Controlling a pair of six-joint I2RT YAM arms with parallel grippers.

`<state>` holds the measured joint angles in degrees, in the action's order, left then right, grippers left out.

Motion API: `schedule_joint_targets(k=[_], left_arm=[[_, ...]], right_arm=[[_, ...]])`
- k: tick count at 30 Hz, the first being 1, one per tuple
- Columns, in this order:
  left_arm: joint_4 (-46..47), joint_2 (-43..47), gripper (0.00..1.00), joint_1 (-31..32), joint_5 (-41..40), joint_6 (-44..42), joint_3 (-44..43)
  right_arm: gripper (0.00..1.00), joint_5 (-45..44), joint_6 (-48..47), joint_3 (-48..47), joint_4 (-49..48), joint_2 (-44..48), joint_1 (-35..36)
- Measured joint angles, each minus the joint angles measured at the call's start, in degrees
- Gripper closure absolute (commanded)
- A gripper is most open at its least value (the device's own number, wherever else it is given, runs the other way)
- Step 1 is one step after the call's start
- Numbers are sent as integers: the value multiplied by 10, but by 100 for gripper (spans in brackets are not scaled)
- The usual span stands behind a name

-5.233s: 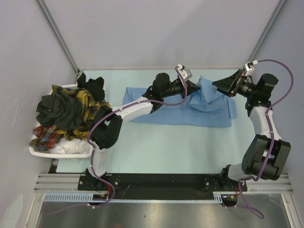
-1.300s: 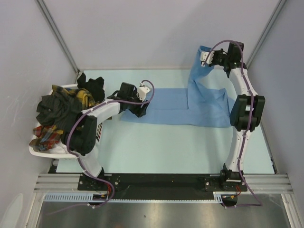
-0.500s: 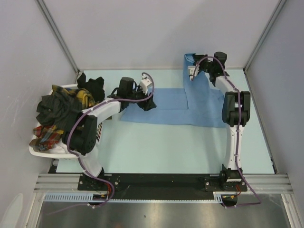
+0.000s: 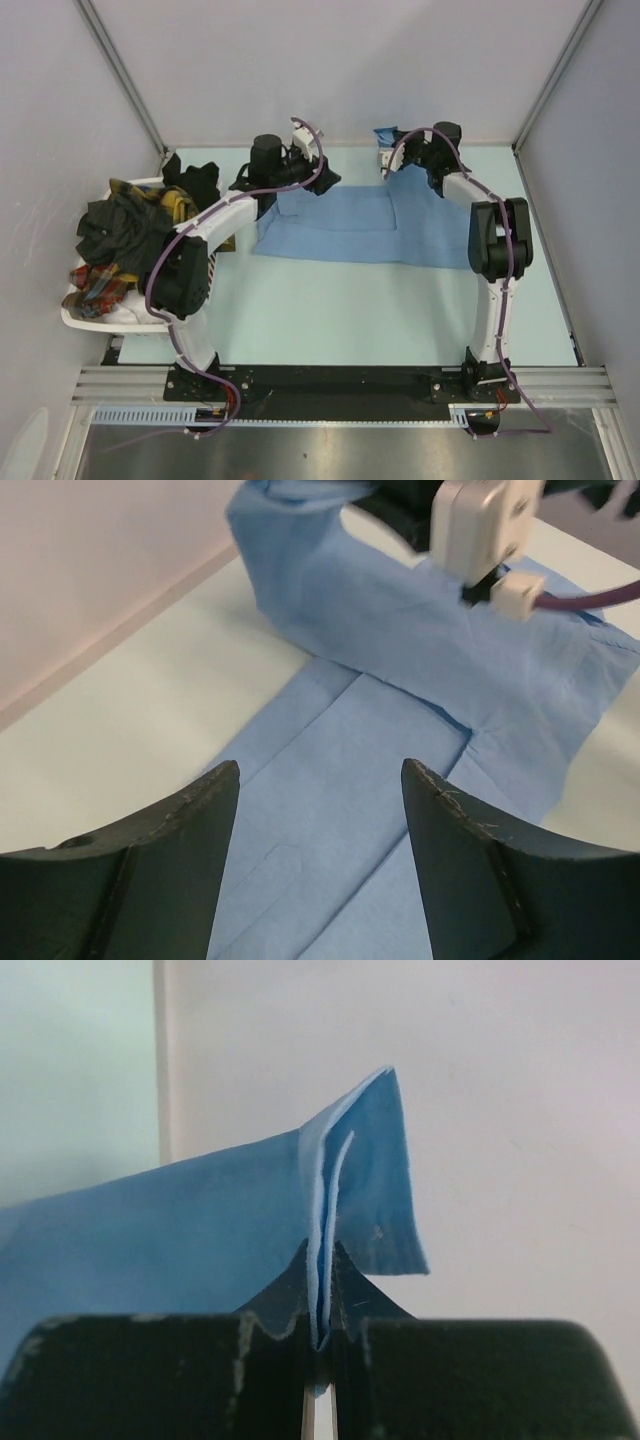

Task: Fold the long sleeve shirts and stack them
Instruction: Fold the shirt

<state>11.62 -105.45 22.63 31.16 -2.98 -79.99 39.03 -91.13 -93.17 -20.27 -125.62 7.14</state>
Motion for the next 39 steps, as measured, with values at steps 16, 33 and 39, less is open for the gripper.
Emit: schedule_joint_targets(k=[16,33,39], left_arm=[[-113,118,21,-88,-41,50,88],[-227,173,20,-120,-38,24,129],[-232,183,20,-130,-40,16,129]], right_arm=[[100,-177,177,-31,432,174,120],[100,-157,765,-148,552,116,157],[100,-188,908,-97,473,116,183]])
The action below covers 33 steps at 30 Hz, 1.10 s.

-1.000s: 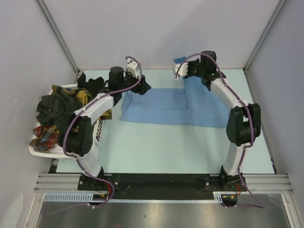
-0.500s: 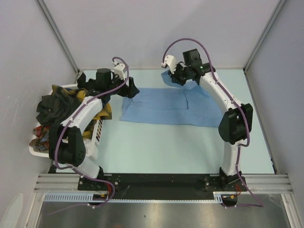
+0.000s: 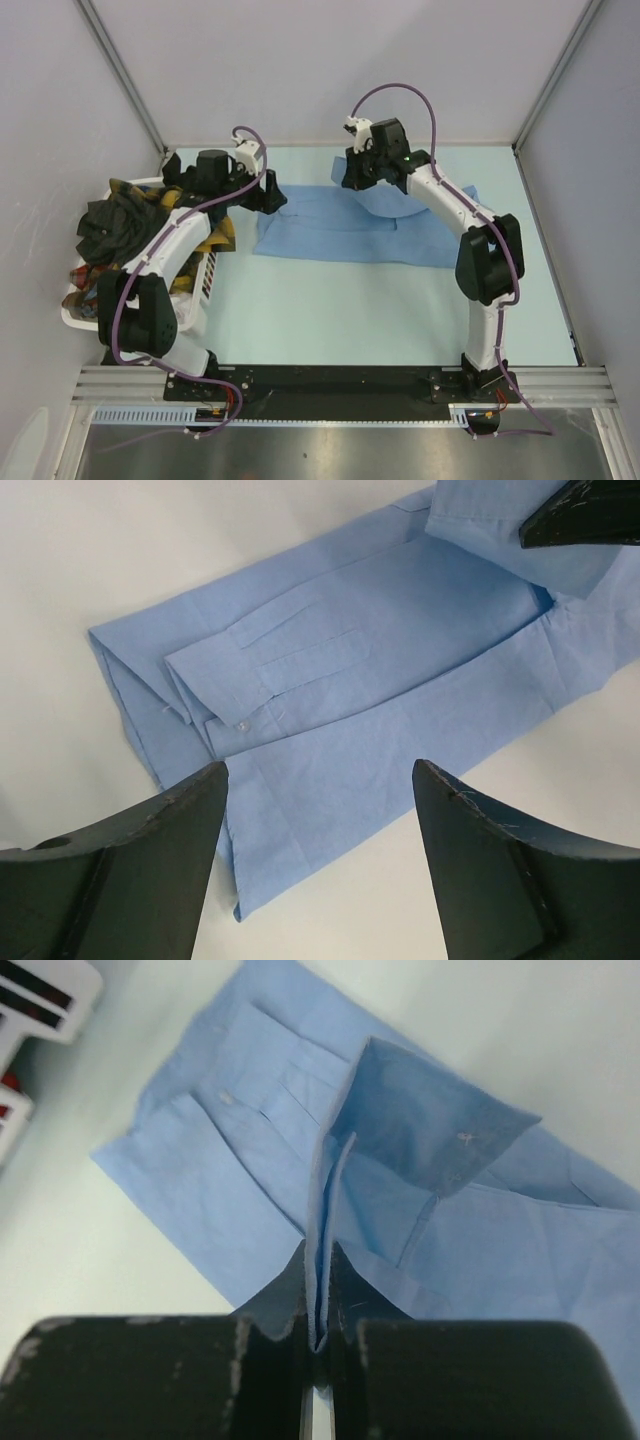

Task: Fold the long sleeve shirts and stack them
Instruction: Fold the shirt

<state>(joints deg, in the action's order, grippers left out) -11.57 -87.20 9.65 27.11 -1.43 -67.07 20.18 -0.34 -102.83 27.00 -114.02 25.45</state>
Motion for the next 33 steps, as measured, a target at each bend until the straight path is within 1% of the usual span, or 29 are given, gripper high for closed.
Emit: schedule_joint_targets(k=[7,12,14,15,18,19,21,22,23,24,25,27,30,33], left_arm=[[-8,6,19,-10,-12,-6,14],[-14,11,19,-11,-16,-7,28],[-15,11,19,-12,-17,-11,32],[-15,12,19,-12,-17,-12,34],[-16,13,18,-12,-20,-16,38],[-15,14,18,-12,-21,-16,38],[-15,14,17,-13,-21,-16,39],[-14,14,17,-15,-21,-16,40],[-15,14,17,-17,-21,-16,40],[-14,14,17,-20,-21,-16,40],[-14,14,17,-23,-21,-17,40],[-17,10,18,-27,-18,-23,35],[-22,-1,18,-28,-7,-44,16],[-28,-13,19,-19,-2,-96,-8]], right_arm=[[100,-40,78,0,-73,-9,40],[100,-62,104,0,-107,-38,52],[98,-65,108,0,-114,-52,54],[95,-66,108,0,-117,-59,54],[74,-64,104,0,-119,-75,55],[60,-62,99,0,-119,-80,56],[43,-48,89,3,-118,-85,56],[27,-39,85,6,-117,-85,56],[22,-25,80,8,-115,-85,57],[14,-12,78,8,-112,-85,57],[11,2,71,8,-108,-85,58],[11,32,57,8,-101,-84,55],[13,68,35,7,-66,-74,40],[20,93,11,10,-16,-43,-9]])
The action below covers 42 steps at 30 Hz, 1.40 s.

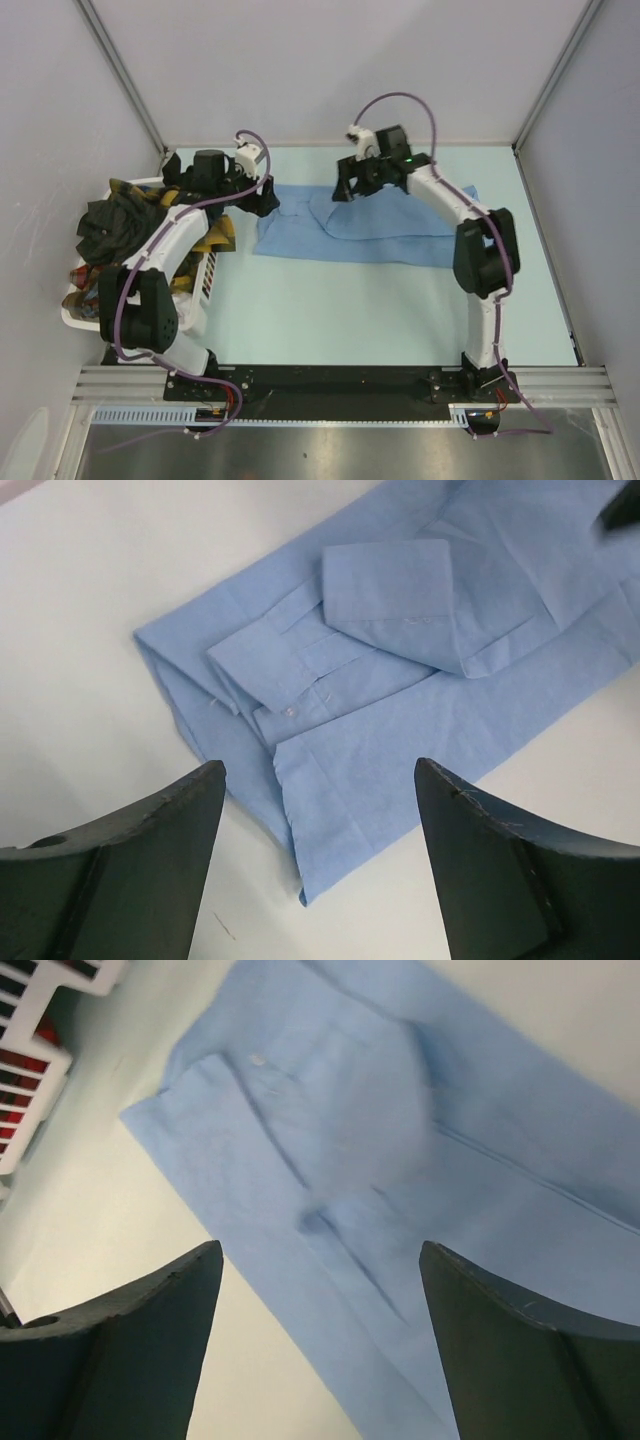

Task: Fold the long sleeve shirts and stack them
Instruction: Fold the shirt

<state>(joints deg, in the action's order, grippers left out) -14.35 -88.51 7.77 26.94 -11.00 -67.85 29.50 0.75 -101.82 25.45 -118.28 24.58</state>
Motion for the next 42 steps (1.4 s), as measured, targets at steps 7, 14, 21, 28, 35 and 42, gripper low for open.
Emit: schedule_joint_targets(k=[7,14,21,28,35,42], left_arm=[[0,-39,21,25,13,-38,-19],[7,-57,20,24,7,-10,-24],[-8,-1,19,13,-4,1,-11],[-30,65,19,6,-9,4,1],[-47,96,18,2,-9,0,27],[-68,96,15,0,4,-16,35]], right_arm=[[57,52,16,68,14,97,-161],[85,49,83,107,-47,53,-111],[84,-14,92,81,-78,-50,-28],[81,-36,89,31,-114,-119,0],[72,-36,82,10,-150,-123,35],[47,-19,66,14,-171,-122,79]])
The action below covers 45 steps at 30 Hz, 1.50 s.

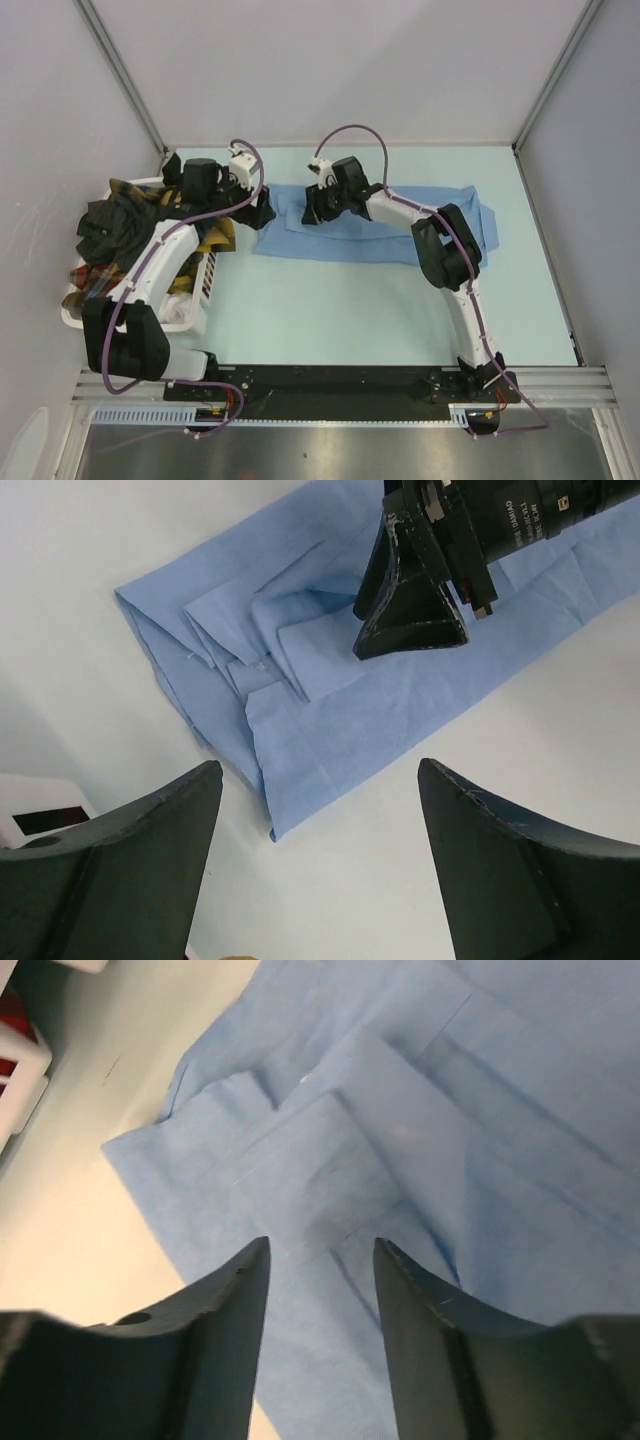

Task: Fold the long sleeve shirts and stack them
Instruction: Fold the shirt

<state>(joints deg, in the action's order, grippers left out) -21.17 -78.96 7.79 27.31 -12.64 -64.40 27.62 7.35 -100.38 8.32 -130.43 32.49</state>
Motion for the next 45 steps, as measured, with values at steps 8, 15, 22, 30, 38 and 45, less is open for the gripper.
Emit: schedule_joint_targets(k=[8,15,22,30,38,45], left_arm=[[-42,-37,23,9,28,-134,-9],[-73,-112,27,87,-47,-329,-3],[-64,-170,24,121,-118,-464,26],[-42,-207,24,121,-176,-538,45],[-13,-210,31,121,-195,-570,51],[-9,-216,63,121,-196,-584,52]], right_arm=[[50,34,-57,76,77,107,-41],[52,71,-78,238,185,355,-220],[54,66,-75,433,294,492,-357],[52,19,-71,422,349,499,-510],[49,-44,-86,402,374,384,-548],[58,-38,-53,400,334,322,-549]])
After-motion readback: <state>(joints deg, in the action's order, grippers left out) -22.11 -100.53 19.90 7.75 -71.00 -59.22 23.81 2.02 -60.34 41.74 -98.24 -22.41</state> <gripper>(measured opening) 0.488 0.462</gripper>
